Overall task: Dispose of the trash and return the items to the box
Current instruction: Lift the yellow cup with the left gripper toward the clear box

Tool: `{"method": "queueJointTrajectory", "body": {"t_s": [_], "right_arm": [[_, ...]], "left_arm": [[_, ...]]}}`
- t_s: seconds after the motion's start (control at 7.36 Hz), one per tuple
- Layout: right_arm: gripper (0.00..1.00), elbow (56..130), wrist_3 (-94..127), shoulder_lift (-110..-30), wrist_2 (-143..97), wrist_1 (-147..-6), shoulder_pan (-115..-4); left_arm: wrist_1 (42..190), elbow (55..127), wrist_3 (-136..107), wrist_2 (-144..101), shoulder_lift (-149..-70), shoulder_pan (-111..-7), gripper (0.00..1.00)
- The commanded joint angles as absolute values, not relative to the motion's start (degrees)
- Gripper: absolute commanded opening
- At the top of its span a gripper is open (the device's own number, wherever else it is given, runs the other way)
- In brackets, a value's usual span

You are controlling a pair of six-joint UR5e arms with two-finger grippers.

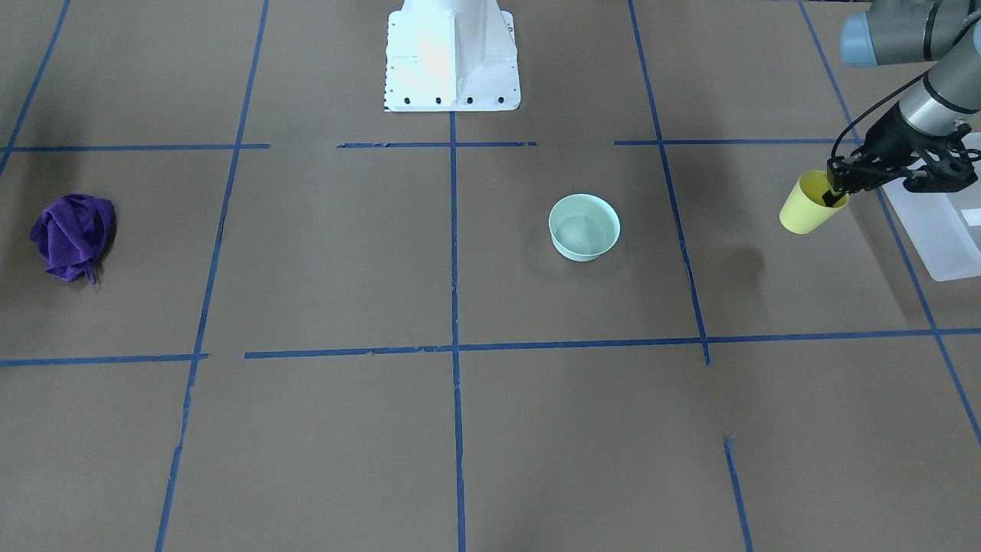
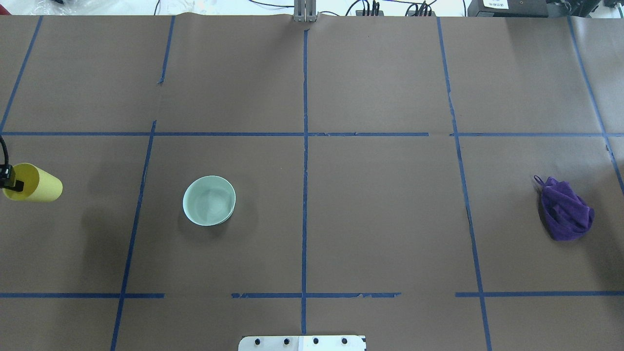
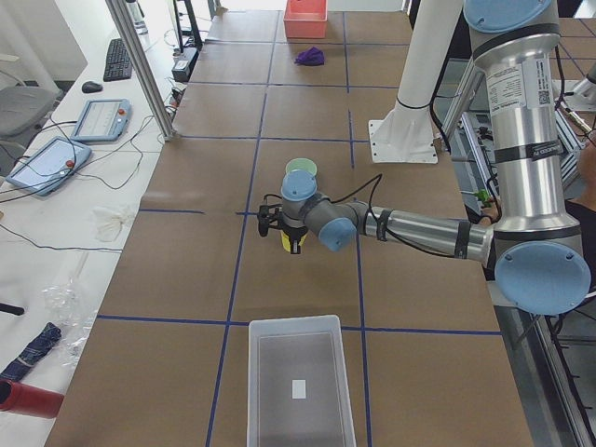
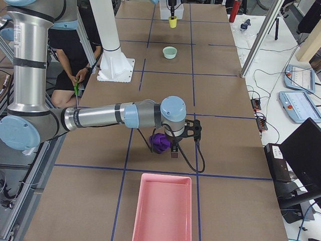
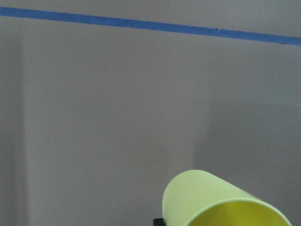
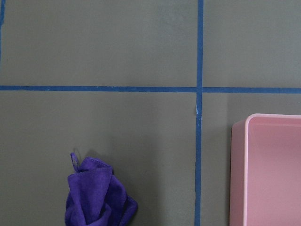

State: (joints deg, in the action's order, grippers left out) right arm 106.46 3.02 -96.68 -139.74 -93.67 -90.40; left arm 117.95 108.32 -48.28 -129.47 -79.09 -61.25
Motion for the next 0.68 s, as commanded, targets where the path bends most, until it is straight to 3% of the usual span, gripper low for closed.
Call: {"method": "queueJointTrajectory", "body": {"t_s": [0.0,0.54], "right_arm": [[1.0,106.61,4.38,-96.86,-141.23,-92.21,-87.82],[1.0,106.26,27.01,-102.29,-137.66,-69.24,-77.47]], "left_arm": [[108.66,113.28,-42.31,-129.64,-79.54,-65.55,0.0],[84.77,113.38,-20.52,-127.8,-92.96,-79.25,0.0]]}}
